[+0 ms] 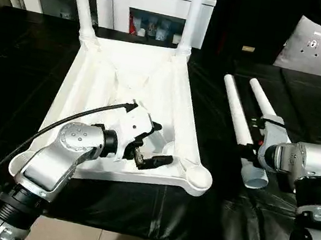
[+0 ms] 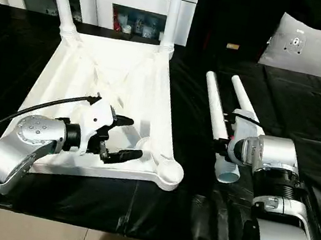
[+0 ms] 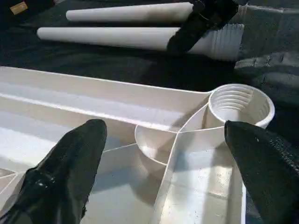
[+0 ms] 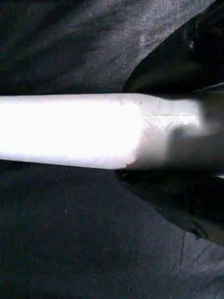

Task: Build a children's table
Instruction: Pick table leg

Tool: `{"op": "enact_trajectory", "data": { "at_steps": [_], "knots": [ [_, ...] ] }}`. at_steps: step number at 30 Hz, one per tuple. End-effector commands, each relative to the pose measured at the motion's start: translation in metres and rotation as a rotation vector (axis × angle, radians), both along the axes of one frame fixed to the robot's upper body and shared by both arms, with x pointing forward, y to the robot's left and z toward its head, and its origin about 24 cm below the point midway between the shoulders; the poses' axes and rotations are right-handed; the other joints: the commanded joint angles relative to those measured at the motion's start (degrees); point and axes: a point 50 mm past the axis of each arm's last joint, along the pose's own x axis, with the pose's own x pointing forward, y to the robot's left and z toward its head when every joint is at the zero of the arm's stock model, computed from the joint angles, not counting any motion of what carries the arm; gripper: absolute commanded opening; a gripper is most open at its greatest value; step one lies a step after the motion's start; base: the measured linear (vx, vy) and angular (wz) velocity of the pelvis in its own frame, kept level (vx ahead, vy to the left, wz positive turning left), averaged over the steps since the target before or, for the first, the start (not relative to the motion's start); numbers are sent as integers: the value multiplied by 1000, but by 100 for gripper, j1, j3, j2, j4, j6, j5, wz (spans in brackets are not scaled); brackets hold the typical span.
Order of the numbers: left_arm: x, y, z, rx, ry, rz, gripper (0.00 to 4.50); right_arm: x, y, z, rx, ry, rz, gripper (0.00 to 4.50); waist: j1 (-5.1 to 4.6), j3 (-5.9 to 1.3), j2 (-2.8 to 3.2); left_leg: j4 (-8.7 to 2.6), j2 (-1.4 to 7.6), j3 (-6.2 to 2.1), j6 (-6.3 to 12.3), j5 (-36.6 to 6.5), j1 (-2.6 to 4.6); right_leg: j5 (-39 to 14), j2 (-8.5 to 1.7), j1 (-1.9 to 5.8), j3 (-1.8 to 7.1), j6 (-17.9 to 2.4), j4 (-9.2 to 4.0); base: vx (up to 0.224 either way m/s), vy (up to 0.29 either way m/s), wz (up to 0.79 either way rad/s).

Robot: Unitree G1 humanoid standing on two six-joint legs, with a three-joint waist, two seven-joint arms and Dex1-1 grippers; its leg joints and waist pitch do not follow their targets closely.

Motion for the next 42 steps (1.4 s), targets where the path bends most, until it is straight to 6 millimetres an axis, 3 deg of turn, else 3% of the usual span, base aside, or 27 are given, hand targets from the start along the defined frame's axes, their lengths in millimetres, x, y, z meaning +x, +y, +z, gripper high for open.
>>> {"op": "enact_trajectory", "data": {
  "at_steps": [1,7,8,11,12,14,17,21,22,23,24,29,38,42],
  "knots": [
    [2,-1,5,15,-19,-10,450,-5,3,-10,21,30,-5,192,17,-394,-23,-330,343,-89,-27,-337,181,850,-463,214,228,-1399,-364,0,0,0],
    [9,0,10,-25,-56,60,450,2,-2,4,74,-151,-89,188,12,-385,-47,-353,351,-89,-103,-490,187,652,-483,205,246,-1327,-386,0,0,0],
    [12,-2,13,-49,-66,80,450,7,1,13,132,-315,-104,187,18,-385,-49,-358,353,-82,-103,-546,194,557,-501,200,251,-1305,-400,0,0,0],
    [16,-4,17,-94,-84,112,450,8,4,20,169,-453,-78,187,9,-385,-59,-354,356,-85,-60,-583,184,503,-500,199,245,-1267,-412,0,0,0],
    [20,-8,24,-150,-100,142,450,6,9,22,301,-470,-76,187,5,-383,-51,-352,346,-82,-14,-544,179,571,-483,206,248,-1259,-412,0,0,0],
    [22,-9,27,-173,-105,152,450,6,11,24,362,-480,-76,187,13,-398,-53,-347,345,-94,105,-457,174,703,-481,214,237,-1294,-395,0,0,0],
    [31,-18,43,-289,-113,190,450,1,25,37,525,-595,41,187,30,-401,-47,-330,345,-86,184,-445,163,829,-491,220,239,-1314,-396,0,0,0],
    [49,-33,71,-516,-59,289,450,-15,51,63,849,-768,225,187,69,-412,-69,-316,361,-102,430,-314,149,991,-505,222,219,-1405,-375,0,0,0],
    [49,-34,72,-527,-55,293,450,-15,52,63,859,-771,230,187,65,-409,-89,-306,358,-84,448,-331,148,1016,-506,230,224,-1450,-372,0,0,0],
    [57,-41,87,-694,41,323,450,-24,60,70,967,-797,308,187,135,-416,-104,-289,356,-99,507,-345,154,911,-540,234,211,-1541,-383,0,0,0],
    [58,-41,88,-706,49,322,450,-24,61,70,971,-797,314,187,137,-414,-103,-288,354,-94,521,-328,153,871,-532,228,212,-1559,-387,0,0,0],
    [54,-59,104,-942,234,216,450,-39,77,69,1033,-768,475,187,198,-385,-131,-304,348,-98,494,-301,129,536,-527,216,213,-1471,-424,0,0,0],
    [45,-75,112,-1021,337,128,450,-47,86,68,1046,-742,549,187,186,-360,-162,-342,357,-116,338,-351,129,365,-530,222,229,-1244,-469,0,0,0],
    [35,-79,117,-1064,372,43,433,-51,89,68,1056,-729,589,187,194,-363,-166,-337,358,-114,320,-300,129,482,-520,218,224,-1280,-450,0,0,0]
  ]
}}
